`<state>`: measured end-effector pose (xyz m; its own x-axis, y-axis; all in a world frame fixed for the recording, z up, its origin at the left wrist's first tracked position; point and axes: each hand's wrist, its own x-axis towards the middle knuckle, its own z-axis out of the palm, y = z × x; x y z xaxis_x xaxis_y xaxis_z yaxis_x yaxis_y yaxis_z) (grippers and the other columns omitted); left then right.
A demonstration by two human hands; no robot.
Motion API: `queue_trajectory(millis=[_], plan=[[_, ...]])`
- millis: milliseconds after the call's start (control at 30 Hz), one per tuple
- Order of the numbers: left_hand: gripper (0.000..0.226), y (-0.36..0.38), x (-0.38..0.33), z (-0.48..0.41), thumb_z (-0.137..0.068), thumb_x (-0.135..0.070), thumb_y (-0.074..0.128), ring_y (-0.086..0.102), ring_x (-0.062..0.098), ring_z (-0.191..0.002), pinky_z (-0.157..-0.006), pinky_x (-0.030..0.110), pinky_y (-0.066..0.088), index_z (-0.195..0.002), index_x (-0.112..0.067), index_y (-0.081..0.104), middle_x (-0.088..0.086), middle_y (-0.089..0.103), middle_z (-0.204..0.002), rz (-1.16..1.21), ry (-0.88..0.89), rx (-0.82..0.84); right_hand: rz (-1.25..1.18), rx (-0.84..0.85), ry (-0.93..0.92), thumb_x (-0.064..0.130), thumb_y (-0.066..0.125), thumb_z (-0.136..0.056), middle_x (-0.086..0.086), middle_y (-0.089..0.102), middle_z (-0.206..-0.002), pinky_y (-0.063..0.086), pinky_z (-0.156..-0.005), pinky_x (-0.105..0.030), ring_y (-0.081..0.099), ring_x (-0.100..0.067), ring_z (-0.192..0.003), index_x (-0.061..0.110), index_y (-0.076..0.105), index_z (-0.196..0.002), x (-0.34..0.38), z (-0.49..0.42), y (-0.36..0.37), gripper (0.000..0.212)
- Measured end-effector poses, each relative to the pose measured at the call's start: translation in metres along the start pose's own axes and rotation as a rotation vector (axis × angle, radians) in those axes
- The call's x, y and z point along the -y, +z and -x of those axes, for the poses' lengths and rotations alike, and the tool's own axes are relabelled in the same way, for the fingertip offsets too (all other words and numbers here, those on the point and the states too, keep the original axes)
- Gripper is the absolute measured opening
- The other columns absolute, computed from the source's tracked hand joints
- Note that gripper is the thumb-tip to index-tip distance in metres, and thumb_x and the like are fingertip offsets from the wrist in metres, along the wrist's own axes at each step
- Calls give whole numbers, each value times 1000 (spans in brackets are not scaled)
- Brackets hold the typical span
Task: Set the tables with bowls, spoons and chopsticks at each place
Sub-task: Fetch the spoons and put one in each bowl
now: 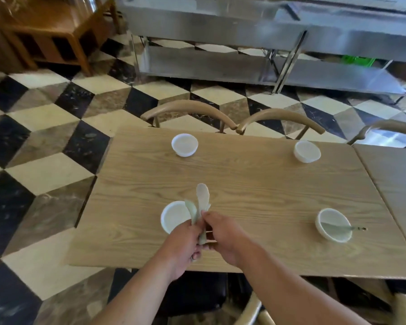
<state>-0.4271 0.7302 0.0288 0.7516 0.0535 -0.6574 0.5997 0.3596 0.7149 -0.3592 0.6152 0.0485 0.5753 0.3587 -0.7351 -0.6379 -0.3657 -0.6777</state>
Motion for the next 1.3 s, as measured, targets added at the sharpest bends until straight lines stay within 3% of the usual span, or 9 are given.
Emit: queue_trajectory(millis=[100, 200, 367, 467, 567, 667, 767, 967, 1300], plan=[[37, -26, 3, 8, -112, -45, 47, 36, 7, -53, -52, 26, 28, -103, -13, 64, -6, 47, -65, -41, -1, 10, -108, 18, 78, 36, 52, -111, -8, 76, -80, 55, -67, -35, 68, -19, -64, 5, 77, -111, -1, -13, 31, 40], [40, -44, 12, 7, -112, -48, 47, 34, 9, -54, -52, 26, 32, -110, -12, 66, -7, 43, -64, -34, -15, -71, -107, -13, 60, 31, 54, -111, -12, 73, -88, 58, -71, -37, 66, -21, -66, -3, 69, -123, -8, -28, 48, 39], [28, -68, 18, 3, -114, -33, 46, 35, 8, -52, -53, 27, 34, -106, -12, 63, -10, 41, -57, 26, -52, -191, 17, -28, -1, 36, 51, -112, -4, 80, -107, 61, -96, -44, 77, -23, -103, 16, 69, -124, -17, -41, 57, 30], [29, -76, 18, 1, -113, -34, 47, 34, 9, -51, -52, 27, 33, -101, -12, 61, -9, 39, -57, 79, -74, -249, 115, -47, -6, 33, 48, -113, -4, 81, -105, 67, -86, -46, 79, -26, -89, 18, 65, -119, -15, -46, 51, 24], [30, -85, 19, -2, -113, -38, 49, 34, 10, -53, -51, 27, 33, -101, -12, 61, -6, 39, -61, 122, -80, -305, 475, -155, -62, 31, 45, -112, -3, 73, -88, 55, -56, -33, 65, -20, -62, 21, 58, -104, -8, -55, 31, 18], [30, -90, 19, -6, -112, -39, 50, 33, 10, -53, -50, 27, 33, -102, -12, 61, -6, 38, -63, 142, -89, -315, 1106, -164, -131, 23, 42, -110, -1, 62, -93, 47, -66, -32, 57, -21, -76, 16, 55, -100, -10, -76, 10, 18], [30, -89, 18, -8, -112, -38, 51, 32, 10, -53, -52, 28, 31, -103, -12, 62, -5, 37, -62, 168, -99, -348, 1491, -109, -183, 4, 44, -100, -5, 62, -116, 53, -77, -38, 66, -28, -98, 12, 58, -127, -9, -93, 7, 30], [29, -95, 17, -5, -111, -37, 52, 34, 10, -49, -54, 30, 31, -102, -11, 63, -5, 40, -60, 202, -102, -374, 1850, -160, -506, 9, 52, -96, -11, 61, -129, 42, -101, -42, 59, -32, -116, 13, 45, -143, -7, -108, 16, 48], [29, -134, -3, -2, -112, -35, 51, 34, 11, -51, -53, 29, 31, -103, -10, 62, -3, 41, -61, 151, -139, -399, 1853, -199, -346, 14, 56, -92, -9, 64, -128, 41, -99, -42, 59, -32, -116, 10, 35, -147, -12, -118, 28, 59]])
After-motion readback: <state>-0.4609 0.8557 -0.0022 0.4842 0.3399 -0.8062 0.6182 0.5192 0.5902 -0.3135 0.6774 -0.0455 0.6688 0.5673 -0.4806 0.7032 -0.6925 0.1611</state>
